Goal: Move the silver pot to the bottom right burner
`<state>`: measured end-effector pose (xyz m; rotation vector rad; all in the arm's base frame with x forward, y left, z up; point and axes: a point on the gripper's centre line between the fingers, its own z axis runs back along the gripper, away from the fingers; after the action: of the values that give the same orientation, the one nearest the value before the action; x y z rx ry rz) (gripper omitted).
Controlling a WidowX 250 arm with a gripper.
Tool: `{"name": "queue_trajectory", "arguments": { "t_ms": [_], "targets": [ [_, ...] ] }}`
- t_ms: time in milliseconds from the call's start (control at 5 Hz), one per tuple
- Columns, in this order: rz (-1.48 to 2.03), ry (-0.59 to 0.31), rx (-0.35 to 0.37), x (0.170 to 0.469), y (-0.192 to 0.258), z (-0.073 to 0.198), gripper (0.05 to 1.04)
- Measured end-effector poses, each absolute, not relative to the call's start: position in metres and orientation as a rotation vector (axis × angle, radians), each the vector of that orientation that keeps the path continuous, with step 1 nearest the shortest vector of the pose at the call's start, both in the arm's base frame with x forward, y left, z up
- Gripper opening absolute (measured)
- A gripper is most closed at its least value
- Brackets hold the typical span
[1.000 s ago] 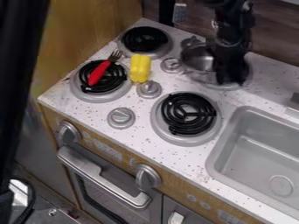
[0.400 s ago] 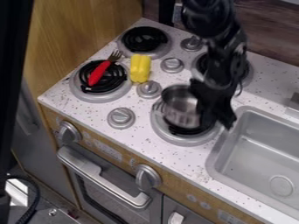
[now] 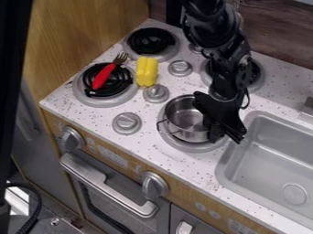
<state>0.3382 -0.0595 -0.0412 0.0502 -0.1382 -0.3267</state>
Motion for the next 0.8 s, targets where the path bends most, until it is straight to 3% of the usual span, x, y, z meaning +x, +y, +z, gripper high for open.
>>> {"name": "queue_trajectory", "arguments": {
  "t_ms": [200, 600, 800],
  "targets": [
    [-0.317, -0.138, 0.014, 0.338, -0.063, -0.041, 0.232],
    [-0.327, -0.118, 0.038, 0.354, -0.066, -0.021, 0.816],
    [-0.3, -0.129, 0.056, 0.359, -0.068, 0.011, 1.0]
  ]
}}
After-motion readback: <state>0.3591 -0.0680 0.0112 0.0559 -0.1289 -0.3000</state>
